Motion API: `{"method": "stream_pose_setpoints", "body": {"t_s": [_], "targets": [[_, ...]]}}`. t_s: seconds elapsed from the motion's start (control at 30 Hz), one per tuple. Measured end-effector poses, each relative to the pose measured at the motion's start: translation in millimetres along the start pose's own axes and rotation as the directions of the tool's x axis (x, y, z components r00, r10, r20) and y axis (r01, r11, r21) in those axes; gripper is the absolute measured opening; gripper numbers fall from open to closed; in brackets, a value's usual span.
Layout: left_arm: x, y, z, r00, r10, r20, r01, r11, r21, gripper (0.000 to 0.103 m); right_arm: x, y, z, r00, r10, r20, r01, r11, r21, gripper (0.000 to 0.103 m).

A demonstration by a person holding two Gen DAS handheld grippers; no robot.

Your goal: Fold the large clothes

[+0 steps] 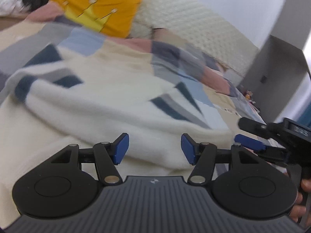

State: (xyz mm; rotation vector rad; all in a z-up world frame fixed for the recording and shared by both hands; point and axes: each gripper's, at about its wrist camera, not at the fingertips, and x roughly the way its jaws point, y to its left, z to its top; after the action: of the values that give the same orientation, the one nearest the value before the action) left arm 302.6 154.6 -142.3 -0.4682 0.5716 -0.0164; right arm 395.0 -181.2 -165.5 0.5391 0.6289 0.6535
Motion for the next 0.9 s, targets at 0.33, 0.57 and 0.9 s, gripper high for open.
{"method": "stream_pose_setpoints", "body": {"t_s": [0.33,0.57,0.9], "targets": [[-11.3,46.9,14.1,0.998,0.015,-0.054,-0.023,0.989,-0.149,0.065,48.3,34.6,-14.7,0.995,0.004,-0.100,-0.025,0.979,-0.201,0.057],[-38.0,59.9,25.9,1.000,0.015,-0.012,-0.017,0.987,-0.161,0.065,39.5,72.2,-42.1,0.996,-0.063,-0.066,0.026,0.891,-0.454,0.023],[-63.8,73.9,30.1,0.998,-0.053,0.031,0.058,0.979,-0.194,0.065,11.6,117.5,-88.6,0.983,0.013,-0.184,-0.147,0.661,-0.736,0.018]]}}
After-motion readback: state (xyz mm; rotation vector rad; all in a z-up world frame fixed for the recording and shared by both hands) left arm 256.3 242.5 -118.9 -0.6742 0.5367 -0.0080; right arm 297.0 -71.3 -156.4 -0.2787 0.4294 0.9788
